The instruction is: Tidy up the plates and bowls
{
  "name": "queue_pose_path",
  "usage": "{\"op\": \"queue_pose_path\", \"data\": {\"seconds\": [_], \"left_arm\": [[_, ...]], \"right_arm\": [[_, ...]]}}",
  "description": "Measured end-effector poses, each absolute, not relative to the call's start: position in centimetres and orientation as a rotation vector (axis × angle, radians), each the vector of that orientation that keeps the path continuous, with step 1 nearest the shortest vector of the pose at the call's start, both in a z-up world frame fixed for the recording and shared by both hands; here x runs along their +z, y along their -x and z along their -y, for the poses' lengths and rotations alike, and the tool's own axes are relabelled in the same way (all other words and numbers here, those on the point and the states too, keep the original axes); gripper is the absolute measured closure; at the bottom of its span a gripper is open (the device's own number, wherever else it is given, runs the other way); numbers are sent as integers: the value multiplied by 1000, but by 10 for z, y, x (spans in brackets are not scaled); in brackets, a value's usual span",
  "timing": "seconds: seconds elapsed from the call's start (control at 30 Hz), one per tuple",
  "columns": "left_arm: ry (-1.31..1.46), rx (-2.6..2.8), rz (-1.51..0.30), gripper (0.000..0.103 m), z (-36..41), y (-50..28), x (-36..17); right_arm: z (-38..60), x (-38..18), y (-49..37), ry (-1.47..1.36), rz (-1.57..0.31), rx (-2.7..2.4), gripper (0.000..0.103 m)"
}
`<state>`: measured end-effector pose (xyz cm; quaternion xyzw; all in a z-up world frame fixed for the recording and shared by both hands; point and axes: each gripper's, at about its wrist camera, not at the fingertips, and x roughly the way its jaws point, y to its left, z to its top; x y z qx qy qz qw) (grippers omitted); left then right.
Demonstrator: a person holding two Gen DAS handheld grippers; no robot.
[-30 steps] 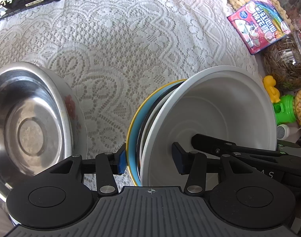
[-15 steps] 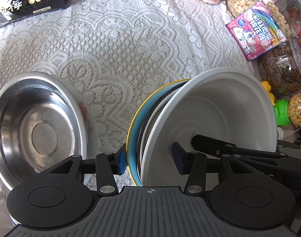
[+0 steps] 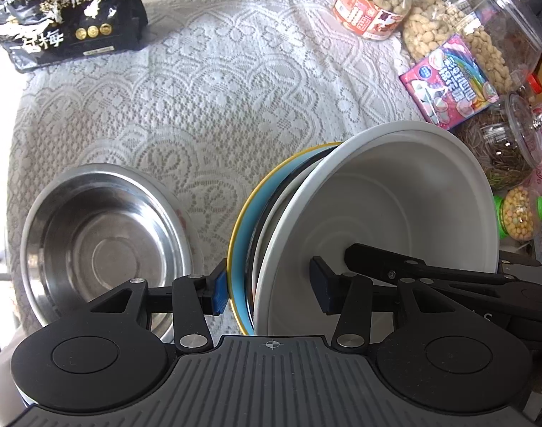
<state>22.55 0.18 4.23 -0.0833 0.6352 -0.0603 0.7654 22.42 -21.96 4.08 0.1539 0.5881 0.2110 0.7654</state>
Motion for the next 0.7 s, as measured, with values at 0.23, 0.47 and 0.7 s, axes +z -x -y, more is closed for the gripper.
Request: {"op": "queue_pose_path", "data": {"seconds": [0.23, 0.47, 0.7], "left_arm": [[215, -94, -1351, 52, -38, -218, 57], [255, -11, -1330, 53, -95, -204, 67], [303, 60, -1334, 53, -150, -193, 64]], "right_arm": [[181, 53, -226, -292, -1279, 505, 52], [117, 56, -228, -240, -1306, 599, 51], [55, 45, -231, -183, -1355, 682, 51]]}}
